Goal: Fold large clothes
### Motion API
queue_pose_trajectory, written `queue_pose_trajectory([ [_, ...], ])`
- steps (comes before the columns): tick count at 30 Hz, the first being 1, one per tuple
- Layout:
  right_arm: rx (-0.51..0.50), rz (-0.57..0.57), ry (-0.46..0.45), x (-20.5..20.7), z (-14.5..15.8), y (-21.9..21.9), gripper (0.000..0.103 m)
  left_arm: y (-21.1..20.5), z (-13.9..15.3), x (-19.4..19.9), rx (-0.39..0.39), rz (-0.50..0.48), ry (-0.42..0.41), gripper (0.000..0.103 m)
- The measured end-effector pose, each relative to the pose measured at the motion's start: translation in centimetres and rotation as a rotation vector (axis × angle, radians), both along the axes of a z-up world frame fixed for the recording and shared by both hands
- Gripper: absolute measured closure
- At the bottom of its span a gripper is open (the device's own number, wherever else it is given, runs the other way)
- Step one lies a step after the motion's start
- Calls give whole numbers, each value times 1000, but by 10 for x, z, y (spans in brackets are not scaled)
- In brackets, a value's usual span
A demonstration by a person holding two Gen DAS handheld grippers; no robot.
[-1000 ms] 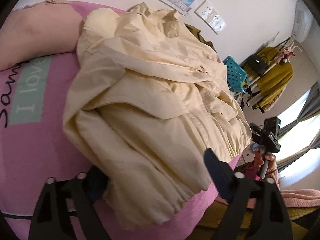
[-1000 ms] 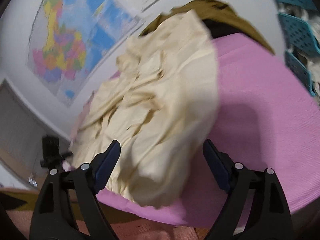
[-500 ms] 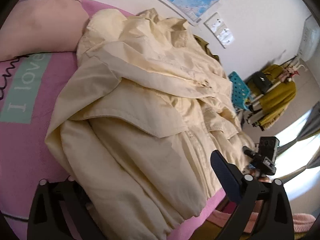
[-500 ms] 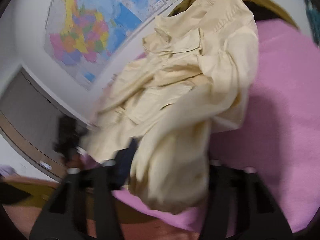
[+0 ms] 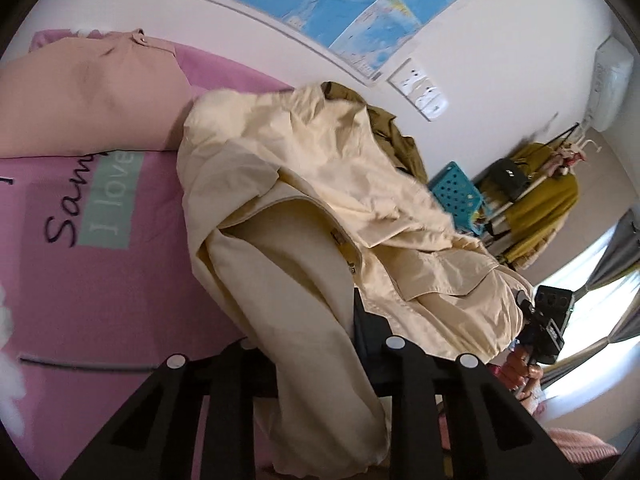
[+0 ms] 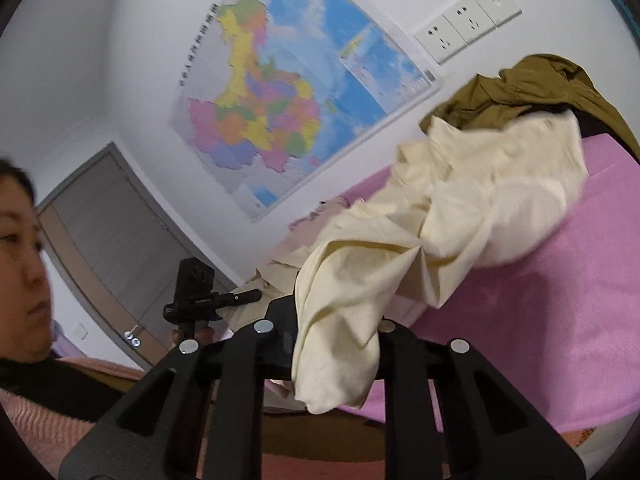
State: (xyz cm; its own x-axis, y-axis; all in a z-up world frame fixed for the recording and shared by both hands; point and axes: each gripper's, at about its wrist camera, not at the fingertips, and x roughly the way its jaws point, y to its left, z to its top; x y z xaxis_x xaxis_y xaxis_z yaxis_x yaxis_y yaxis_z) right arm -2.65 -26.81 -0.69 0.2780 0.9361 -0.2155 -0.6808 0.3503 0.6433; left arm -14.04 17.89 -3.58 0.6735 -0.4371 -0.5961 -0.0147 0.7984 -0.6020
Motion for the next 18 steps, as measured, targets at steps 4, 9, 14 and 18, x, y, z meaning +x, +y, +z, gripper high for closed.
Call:
queue_pose_trajectory([
  [4, -12, -51, 60, -1, -10, -10, 86, 9, -6, -11, -33, 1, 25, 80],
  [9, 2, -69, 65, 4, -3, -6, 86, 22, -10, 1, -90, -4, 69, 80],
  [14, 20, -97, 49, 22, 13, -1, 86, 23, 15, 20, -58, -24, 55, 80],
  [18, 35, -127, 45, 41, 24, 1, 86, 26, 34, 38, -22, -37, 57, 80],
])
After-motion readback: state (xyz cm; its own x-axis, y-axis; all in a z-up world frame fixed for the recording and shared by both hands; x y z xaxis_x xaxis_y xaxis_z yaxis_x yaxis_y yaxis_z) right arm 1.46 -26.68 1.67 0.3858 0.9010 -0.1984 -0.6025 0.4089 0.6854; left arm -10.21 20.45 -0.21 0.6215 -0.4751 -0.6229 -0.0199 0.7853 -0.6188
